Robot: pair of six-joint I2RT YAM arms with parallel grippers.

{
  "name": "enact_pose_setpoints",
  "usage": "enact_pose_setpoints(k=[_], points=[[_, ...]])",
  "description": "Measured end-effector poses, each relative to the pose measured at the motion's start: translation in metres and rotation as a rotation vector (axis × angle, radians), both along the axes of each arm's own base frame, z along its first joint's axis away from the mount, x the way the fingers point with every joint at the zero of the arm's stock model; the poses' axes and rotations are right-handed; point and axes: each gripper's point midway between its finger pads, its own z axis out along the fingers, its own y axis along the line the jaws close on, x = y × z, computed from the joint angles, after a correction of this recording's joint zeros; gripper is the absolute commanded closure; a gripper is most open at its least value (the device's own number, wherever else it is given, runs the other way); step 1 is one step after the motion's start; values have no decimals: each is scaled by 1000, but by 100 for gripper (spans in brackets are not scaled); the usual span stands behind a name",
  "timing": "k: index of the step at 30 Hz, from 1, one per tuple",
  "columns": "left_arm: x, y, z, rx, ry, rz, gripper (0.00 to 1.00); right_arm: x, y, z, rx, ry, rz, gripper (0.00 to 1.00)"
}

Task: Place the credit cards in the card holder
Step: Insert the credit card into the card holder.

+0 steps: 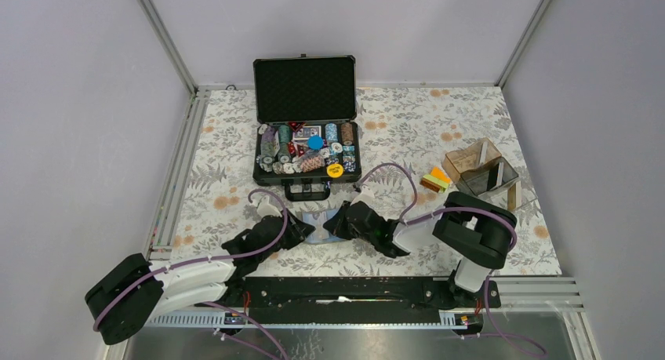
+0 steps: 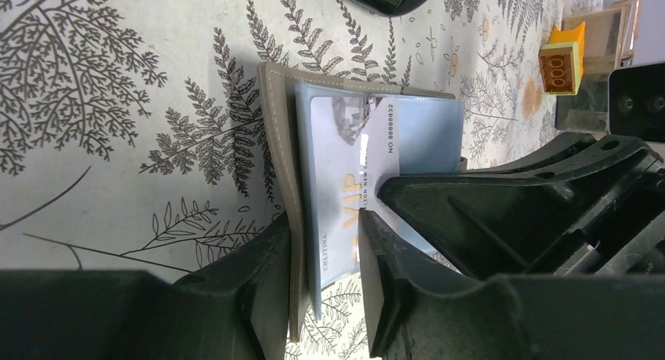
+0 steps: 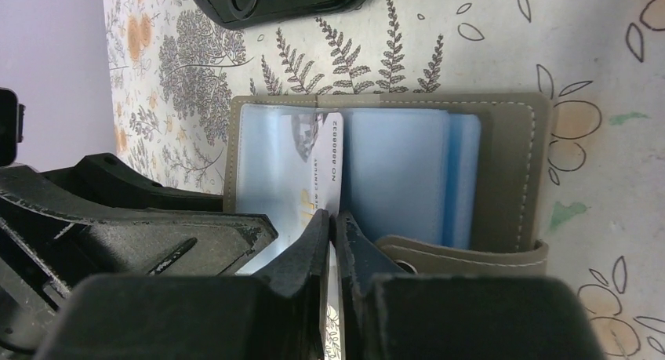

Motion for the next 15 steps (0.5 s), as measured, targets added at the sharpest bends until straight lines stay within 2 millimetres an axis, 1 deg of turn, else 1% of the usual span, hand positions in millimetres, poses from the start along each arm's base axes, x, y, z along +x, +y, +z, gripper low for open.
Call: enact_pose_setpoints(k=[3,6,9,12,15], points=[[0,-1,1,11,-8,-15,63,0,1,-1,-22,0,6,80],[0,-2,1,20,-15,-27,63,-1,0,-2,-55,-10,15,74],[-1,-2,1,22,-17,-39,62,-3,-1,-1,-95,-22,30,70],[-2,-3,1,28,-14,-44,61,-4,-3,0,-140,-38,50,68],[-2,-2,2,42,-12,-49,53,-5,-6,1,-183,-52,62,66]])
